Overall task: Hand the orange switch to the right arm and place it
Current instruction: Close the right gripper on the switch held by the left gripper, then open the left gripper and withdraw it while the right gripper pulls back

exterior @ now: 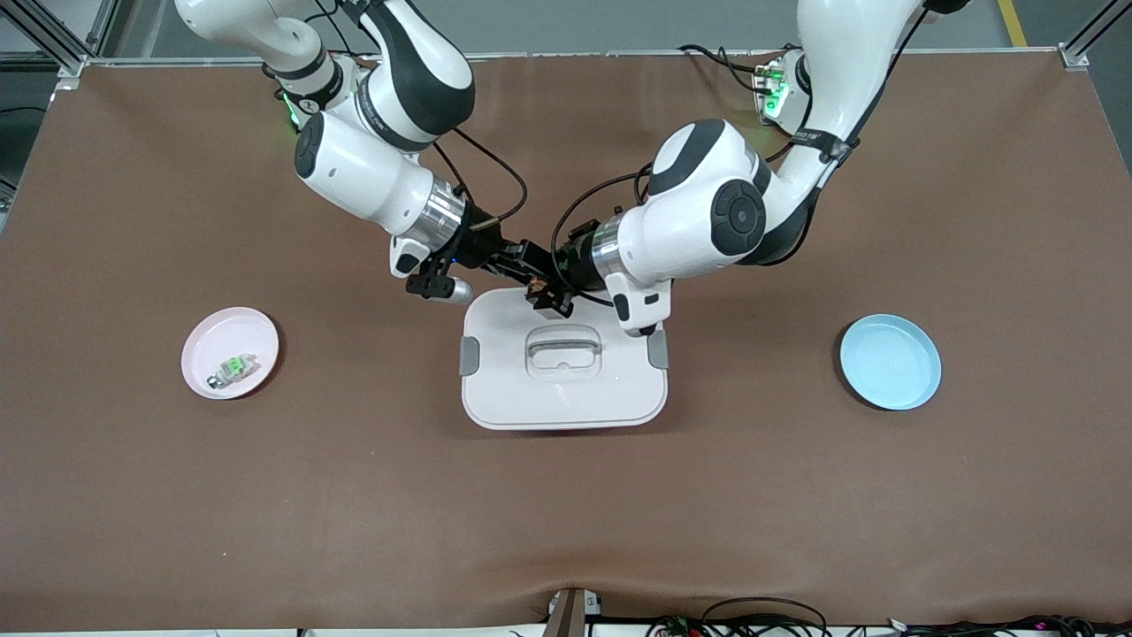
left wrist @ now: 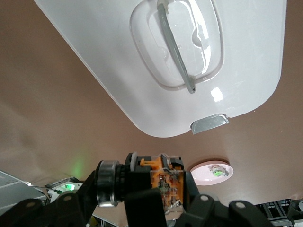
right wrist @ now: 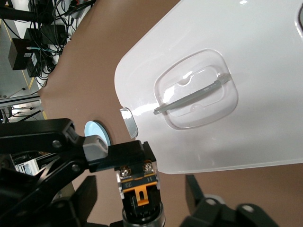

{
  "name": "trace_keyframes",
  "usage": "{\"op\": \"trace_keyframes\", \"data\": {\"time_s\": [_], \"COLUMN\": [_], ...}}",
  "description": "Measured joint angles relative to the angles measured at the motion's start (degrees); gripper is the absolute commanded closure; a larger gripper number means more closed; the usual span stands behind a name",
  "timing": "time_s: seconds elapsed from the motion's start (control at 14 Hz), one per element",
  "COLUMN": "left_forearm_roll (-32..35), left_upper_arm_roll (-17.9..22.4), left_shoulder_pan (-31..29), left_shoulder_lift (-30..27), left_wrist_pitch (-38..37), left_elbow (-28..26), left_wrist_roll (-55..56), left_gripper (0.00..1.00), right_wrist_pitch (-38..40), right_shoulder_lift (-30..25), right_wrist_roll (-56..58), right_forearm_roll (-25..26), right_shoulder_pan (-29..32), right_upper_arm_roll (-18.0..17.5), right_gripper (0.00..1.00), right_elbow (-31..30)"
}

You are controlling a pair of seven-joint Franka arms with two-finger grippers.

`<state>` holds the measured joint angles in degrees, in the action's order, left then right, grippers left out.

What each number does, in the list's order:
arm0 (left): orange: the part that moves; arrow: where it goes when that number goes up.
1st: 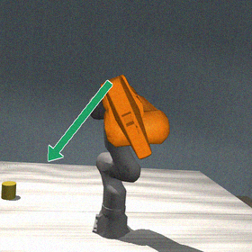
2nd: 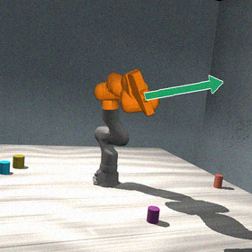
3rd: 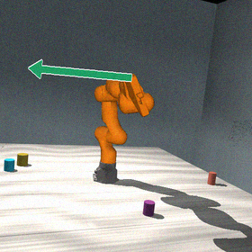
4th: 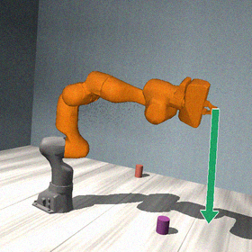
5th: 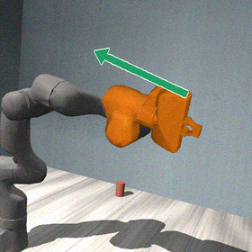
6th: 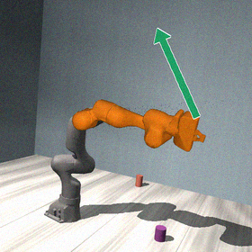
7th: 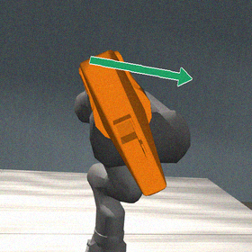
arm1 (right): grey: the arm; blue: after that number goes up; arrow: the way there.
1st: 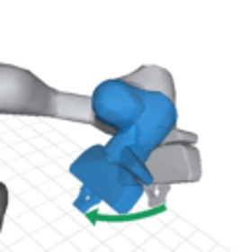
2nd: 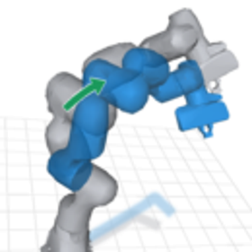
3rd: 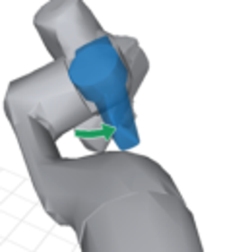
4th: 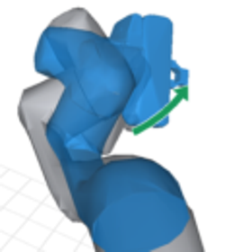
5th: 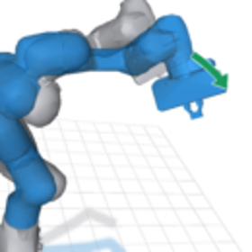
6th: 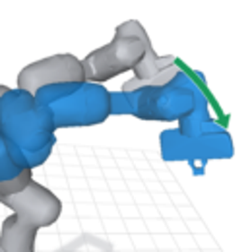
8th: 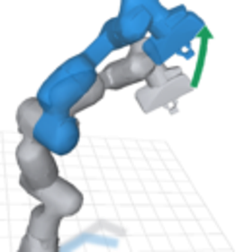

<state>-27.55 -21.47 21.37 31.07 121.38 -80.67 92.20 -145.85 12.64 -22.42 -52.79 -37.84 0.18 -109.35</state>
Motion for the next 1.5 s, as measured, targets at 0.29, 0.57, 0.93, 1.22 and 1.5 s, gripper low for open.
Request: {"op": "trace_keyframes", "data": {"time_s": [0.29, 0.57, 0.93, 1.22, 1.5], "left_forearm_roll": [-0.09, -0.12, -0.12, 0.21, 5.19], "left_upper_arm_roll": [0.13, 0.13, 0.14, 0.43, 0.73], "left_shoulder_pan": [-0.03, -0.03, -0.03, -0.04, -0.79], "left_shoulder_lift": [0.05, 0.09, 0.1, 0.11, -0.19], "left_wrist_pitch": [-0.02, -0.02, -0.02, 0.01, -0.05], "left_elbow": [0.04, 0.11, 0.13, 0.42, 1.33], "left_wrist_roll": [0.0, 0.0, 0.0, -0.17, -0.18], "left_gripper": [0.87, 0.72, 0.0, 0.0, 0.0], "right_wrist_pitch": [0.01, 0.0, -0.01, 0.04, 0.12], "right_shoulder_lift": [0.01, 0.03, 0.03, 0.09, 0.16], "right_wrist_roll": [0.58, 0.79, 0.81, 0.75, 0.74], "right_forearm_roll": [-0.01, -0.01, -0.01, -0.02, -0.02], "right_shoulder_pan": [0.0, 0.0, 0.0, 0.0, 0.0], "right_upper_arm_roll": [0.08, 0.1, 0.1, 0.11, 0.2], "right_gripper": [1.0, 1.0, 1.0, 1.0, 1.0], "right_elbow": [0.1, 0.12, 0.13, 0.16, 0.16]}}
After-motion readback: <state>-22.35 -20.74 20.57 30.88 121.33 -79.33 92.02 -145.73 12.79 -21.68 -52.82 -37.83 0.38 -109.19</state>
